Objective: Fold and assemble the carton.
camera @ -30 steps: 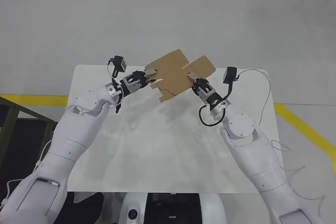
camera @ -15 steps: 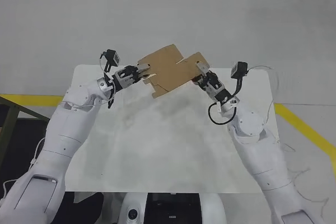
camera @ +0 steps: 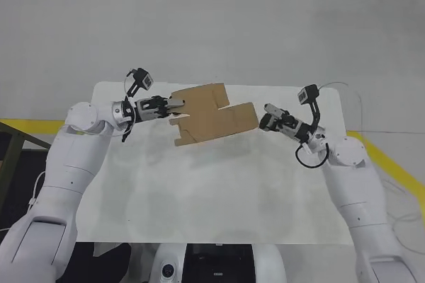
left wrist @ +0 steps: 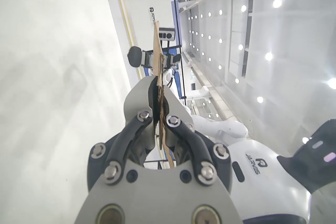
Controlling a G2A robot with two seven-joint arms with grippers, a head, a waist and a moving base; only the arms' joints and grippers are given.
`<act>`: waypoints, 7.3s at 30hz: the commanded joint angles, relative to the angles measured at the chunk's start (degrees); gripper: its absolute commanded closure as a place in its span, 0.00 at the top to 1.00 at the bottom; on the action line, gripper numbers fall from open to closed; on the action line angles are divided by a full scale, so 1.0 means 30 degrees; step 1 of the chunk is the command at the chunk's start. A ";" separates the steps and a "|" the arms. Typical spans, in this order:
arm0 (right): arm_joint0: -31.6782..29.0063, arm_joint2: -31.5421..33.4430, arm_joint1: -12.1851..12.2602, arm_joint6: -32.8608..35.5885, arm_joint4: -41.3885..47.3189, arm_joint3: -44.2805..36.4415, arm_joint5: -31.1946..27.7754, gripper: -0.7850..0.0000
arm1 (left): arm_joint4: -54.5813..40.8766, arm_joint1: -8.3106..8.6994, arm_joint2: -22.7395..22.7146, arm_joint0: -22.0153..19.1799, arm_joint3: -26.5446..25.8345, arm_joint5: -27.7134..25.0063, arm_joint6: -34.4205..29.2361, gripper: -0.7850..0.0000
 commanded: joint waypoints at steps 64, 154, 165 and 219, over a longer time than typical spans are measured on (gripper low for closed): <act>0.2779 -0.6950 0.1407 0.3486 0.3171 0.2164 -0.4330 0.00 | 0.2431 -0.0197 0.1488 0.0019 -0.0328 -0.1530 0.0203 0.02; 0.2652 -0.6858 0.1121 0.1478 0.0571 0.1352 -0.3164 0.00 | 0.4444 0.0155 0.0756 0.0825 -0.1796 -0.2016 0.2388 0.22; 0.2588 -0.6799 0.1143 0.1437 0.0356 0.1041 -0.3044 0.00 | 0.4470 0.0129 0.0906 0.0729 -0.1632 -0.1830 0.2575 0.00; 0.3780 -0.8470 -0.0020 0.2955 0.5832 0.2241 -0.4759 0.93 | 0.1948 0.0338 0.0915 0.1810 -0.3650 -0.1733 -0.0188 0.00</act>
